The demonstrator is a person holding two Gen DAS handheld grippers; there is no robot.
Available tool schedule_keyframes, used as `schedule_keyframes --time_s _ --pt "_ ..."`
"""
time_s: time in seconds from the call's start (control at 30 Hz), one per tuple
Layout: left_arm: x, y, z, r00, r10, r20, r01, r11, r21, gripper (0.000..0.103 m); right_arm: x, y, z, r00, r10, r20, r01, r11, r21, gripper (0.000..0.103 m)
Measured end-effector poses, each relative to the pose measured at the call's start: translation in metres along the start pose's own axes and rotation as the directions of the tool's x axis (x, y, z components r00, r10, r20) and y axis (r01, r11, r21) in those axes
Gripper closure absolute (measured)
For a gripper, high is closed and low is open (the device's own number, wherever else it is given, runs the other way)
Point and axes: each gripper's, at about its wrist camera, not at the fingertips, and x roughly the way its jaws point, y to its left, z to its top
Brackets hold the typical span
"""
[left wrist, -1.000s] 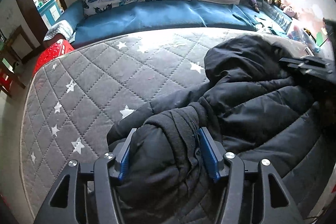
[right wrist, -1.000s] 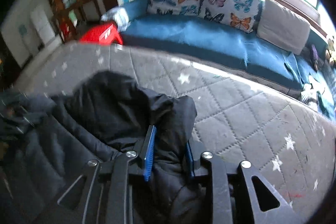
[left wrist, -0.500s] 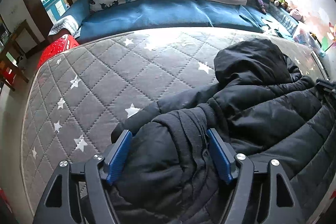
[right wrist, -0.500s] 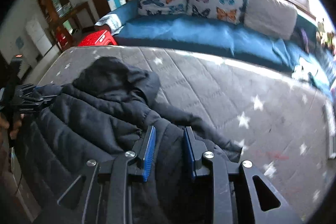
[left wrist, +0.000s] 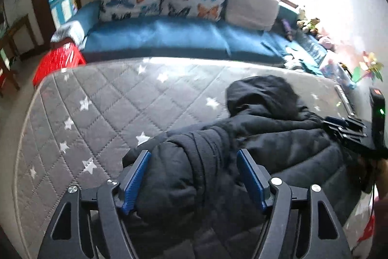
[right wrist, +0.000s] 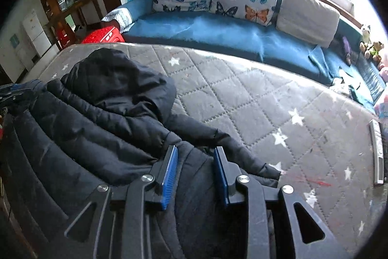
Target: Fold large clothes
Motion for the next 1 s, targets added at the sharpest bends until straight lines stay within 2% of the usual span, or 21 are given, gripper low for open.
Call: schedule_keyframes --time_s 0.23,0.3,0.4,0.43,0.47,0.57,0.6,0.67,0.77,0.87,1.0 --pt "-0.056 -0.028 -0.022 0.995 0.013 0.096 -0.021 0.996 0.083 0.032 -0.044 0.027 0.001 0.997 -0.011 0.082 0.014 0.999 -0.045 0.069" --pt "-0.072 -0.028 -0.022 0.992 0.012 0.129 -0.021 0.997 0.069 0.032 -0.053 0.038 0.0 0.996 0.015 0.087 -0.009 0.997 -0.07 0.069" --pt "-0.094 -0.026 -0.019 0.986 -0.029 0.162 0.021 0.998 0.051 0.032 -0.056 0.061 -0.002 0.995 0.076 0.07 -0.068 0.991 -0.112 0.069" --pt "-0.101 -0.027 -0.02 0.984 -0.02 0.175 0.011 0.999 0.049 0.032 -0.056 0.065 -0.004 0.994 0.084 0.067 -0.075 0.99 -0.12 0.069" --pt "-0.107 -0.027 -0.019 0.984 -0.021 0.178 0.012 0.999 0.049 0.033 -0.054 0.072 -0.004 0.994 0.095 0.063 -0.086 0.987 -0.135 0.069" --pt "-0.115 -0.037 -0.027 0.984 -0.09 0.153 0.079 0.994 0.072 0.037 -0.046 0.086 -0.001 0.987 0.153 0.056 -0.144 0.979 -0.146 0.069" --pt "-0.115 -0.042 -0.03 0.984 -0.114 0.139 0.104 0.991 0.081 0.04 -0.042 0.089 0.0 0.986 0.156 0.052 -0.146 0.978 -0.15 0.069" --pt "-0.107 -0.053 -0.037 0.981 -0.172 0.095 0.162 0.981 0.102 0.051 -0.029 0.094 0.004 0.987 0.157 0.033 -0.151 0.978 -0.145 0.069" --pt "-0.084 -0.065 -0.041 0.981 -0.192 0.04 0.186 0.976 0.116 0.061 -0.004 0.093 0.01 0.989 0.151 -0.001 -0.15 0.981 -0.124 0.069" --pt "-0.054 -0.067 -0.036 0.979 -0.204 -0.016 0.205 0.975 0.085 0.062 0.006 0.09 0.012 0.987 0.162 -0.014 -0.162 0.982 -0.098 0.069" --pt "-0.022 -0.063 -0.025 0.983 -0.18 -0.047 0.182 0.982 0.049 0.063 0.02 0.081 0.018 0.985 0.167 -0.029 -0.169 0.984 -0.057 0.069"
